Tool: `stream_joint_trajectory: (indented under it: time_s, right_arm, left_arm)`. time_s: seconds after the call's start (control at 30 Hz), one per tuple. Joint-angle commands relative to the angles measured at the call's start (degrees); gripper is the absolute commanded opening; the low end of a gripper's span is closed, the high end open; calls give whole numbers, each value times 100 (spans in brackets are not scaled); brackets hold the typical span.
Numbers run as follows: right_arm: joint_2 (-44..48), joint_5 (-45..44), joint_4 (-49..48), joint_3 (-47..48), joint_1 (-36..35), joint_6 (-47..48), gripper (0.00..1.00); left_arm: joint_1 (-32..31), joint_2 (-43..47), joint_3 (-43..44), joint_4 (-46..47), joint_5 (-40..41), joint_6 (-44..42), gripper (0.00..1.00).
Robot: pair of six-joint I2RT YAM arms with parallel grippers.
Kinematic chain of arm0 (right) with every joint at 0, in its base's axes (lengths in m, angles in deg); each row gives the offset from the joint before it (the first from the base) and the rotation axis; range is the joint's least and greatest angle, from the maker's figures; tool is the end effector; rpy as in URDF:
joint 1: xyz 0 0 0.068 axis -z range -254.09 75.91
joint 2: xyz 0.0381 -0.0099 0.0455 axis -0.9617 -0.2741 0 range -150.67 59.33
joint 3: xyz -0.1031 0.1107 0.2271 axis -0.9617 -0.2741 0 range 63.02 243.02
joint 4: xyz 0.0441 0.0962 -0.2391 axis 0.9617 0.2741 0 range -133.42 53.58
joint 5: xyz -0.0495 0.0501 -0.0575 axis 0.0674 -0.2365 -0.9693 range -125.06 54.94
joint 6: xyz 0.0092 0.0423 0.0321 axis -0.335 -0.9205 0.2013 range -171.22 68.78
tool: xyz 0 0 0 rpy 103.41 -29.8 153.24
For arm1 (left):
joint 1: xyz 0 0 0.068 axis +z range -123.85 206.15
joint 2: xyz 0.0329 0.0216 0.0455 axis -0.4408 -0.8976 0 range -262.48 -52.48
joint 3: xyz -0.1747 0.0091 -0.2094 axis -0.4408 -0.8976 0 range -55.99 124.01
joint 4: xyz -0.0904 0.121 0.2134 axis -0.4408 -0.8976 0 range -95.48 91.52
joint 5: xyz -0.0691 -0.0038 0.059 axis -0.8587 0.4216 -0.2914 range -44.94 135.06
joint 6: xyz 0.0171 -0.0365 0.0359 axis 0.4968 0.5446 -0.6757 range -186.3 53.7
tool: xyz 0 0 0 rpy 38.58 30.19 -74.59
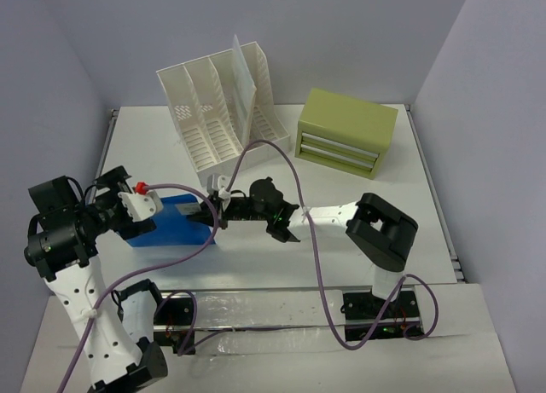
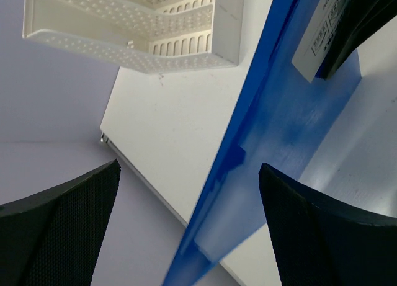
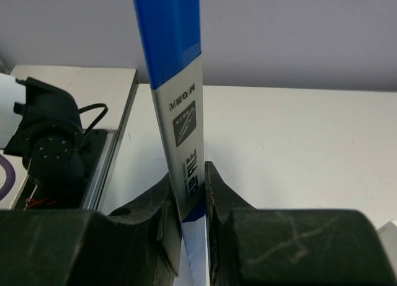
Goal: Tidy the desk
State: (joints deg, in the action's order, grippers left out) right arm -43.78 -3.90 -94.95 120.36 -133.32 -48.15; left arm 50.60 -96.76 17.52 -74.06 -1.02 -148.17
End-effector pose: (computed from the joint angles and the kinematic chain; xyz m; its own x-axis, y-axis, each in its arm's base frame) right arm 0.1876 0.3511 0.2475 0.1048 0.0865 -0.9907 -0.9945 0.0000 -0.1052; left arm 0.0868 0.0112 0.3983 0.0707 0.7865 -0.6135 0.6755 0.4148 0.6096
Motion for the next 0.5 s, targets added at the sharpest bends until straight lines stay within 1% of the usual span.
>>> stream_joint_trajectory:
  time_s: [0.0, 0.07, 0.1, 0.17, 0.23, 0.33, 0.4, 0.47]
  right_arm:
    - [247, 287, -158, -170, -35, 310, 0]
    - [246, 336, -174, -171, -45, 363, 0]
    - [238, 394, -174, -171, -46, 386, 0]
    - [220, 452, -193, -170, -53, 394, 0]
    - [197, 460, -223, -162, -45, 363, 0]
    - [180, 509, -244, -160, -45, 351, 0]
    - [174, 561, -244, -162, -45, 363, 0]
    - [163, 600, -239, -167, -45, 393, 0]
  left_arm:
    - [6, -64, -134, -306, -693, -573, 99]
    - [7, -94, -310, -218, -696, -681, 99]
    - [7, -136, -371, -121, -665, -597, 99]
    - [-11, -286, -333, 183, -648, -156, 99]
    - [-41, -474, -110, 92, -633, -97, 99]
    - [-219, -747, 42, -152, -507, -201, 99]
    - [-428, -856, 14, 113, -274, 220, 99]
    - [-624, -908, -59, 329, -100, 418, 99]
